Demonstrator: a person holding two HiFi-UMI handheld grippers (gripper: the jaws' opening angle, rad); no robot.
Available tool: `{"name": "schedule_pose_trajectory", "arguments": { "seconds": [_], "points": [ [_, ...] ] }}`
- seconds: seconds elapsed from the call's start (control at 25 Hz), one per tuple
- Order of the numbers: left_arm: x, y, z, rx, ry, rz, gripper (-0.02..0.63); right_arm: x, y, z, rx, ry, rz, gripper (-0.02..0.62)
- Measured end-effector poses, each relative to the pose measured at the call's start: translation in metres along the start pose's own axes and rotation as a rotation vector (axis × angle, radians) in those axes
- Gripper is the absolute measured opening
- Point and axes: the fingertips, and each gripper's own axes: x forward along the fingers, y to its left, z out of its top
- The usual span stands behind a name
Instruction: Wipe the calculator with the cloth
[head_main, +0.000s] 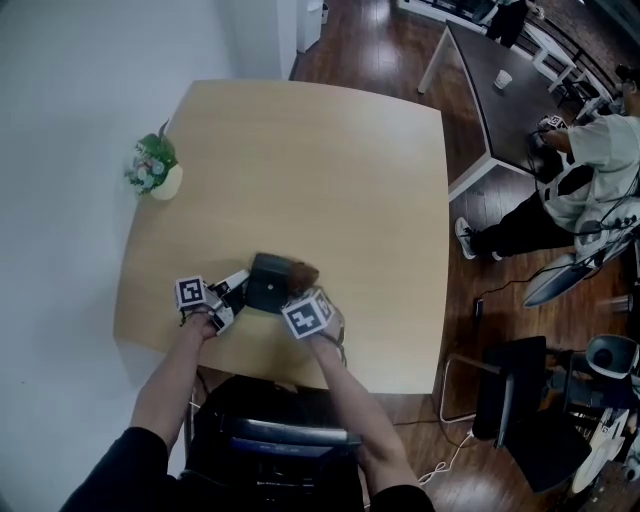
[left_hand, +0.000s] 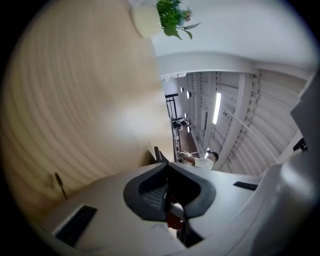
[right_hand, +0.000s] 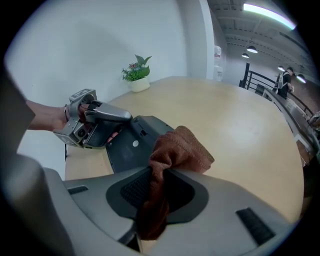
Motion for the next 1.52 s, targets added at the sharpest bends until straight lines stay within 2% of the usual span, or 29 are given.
{"name": "schedule_pose_trajectory", "arguments": {
  "seconds": [0.12, 0.28, 0.36, 0.44, 0.56, 0.64, 0.76, 0.88, 1.0, 1.16, 1.28, 1.4, 1.52],
  "points": [
    [0.003, -0.023, -0.01, -0.067, 0.006, -0.162, 0.009, -0.005, -0.01, -0.002, 0.019, 0.005, -0.012, 0.067],
    [0.014, -0.077, -0.021, -0.092, 0.03, -0.413, 0.006, -0.009, -0.017, -0.008, 0.068, -0.005, 0.01, 0.067],
    [0.028, -0.1, -0.03, -0.081, 0.043, -0.476, 0.006, -0.016, -0.023, -0.015, 0.107, -0.001, 0.008, 0.067],
    [0.046, -0.115, -0.042, -0.075, 0.06, -0.495, 0.008, -0.028, -0.032, -0.022, 0.155, -0.005, 0.007, 0.066],
    [0.076, -0.118, -0.07, -0.042, 0.115, -0.457, 0.008, -0.051, -0.047, -0.023, 0.2, -0.054, 0.009, 0.066],
    [0.096, -0.105, -0.091, -0.006, 0.163, -0.387, 0.008, -0.063, -0.059, -0.025, 0.209, -0.078, 0.005, 0.066],
    [0.119, -0.08, -0.118, 0.019, 0.207, -0.281, 0.008, -0.07, -0.078, -0.038, 0.191, -0.056, -0.022, 0.066],
    [0.129, -0.067, -0.131, -0.003, 0.191, -0.204, 0.009, -0.07, -0.101, -0.061, 0.197, -0.026, -0.058, 0.064],
    [0.126, -0.062, -0.129, 0.026, 0.182, -0.154, 0.008, -0.078, -0.117, -0.074, 0.216, -0.004, -0.098, 0.064],
    [0.098, -0.057, -0.1, 0.01, 0.084, -0.117, 0.009, -0.085, -0.124, -0.087, 0.293, 0.014, -0.135, 0.064],
    [0.076, -0.034, -0.09, 0.005, 0.029, -0.013, 0.009, -0.077, -0.122, -0.087, 0.356, 0.003, -0.155, 0.063],
    [0.063, -0.012, -0.096, -0.04, -0.013, 0.082, 0.004, -0.065, -0.12, -0.072, 0.378, -0.026, -0.173, 0.063],
    [0.062, -0.007, -0.08, -0.104, -0.14, 0.102, 0.002, -0.046, -0.113, -0.046, 0.36, -0.033, -0.159, 0.063]
  ]
}}
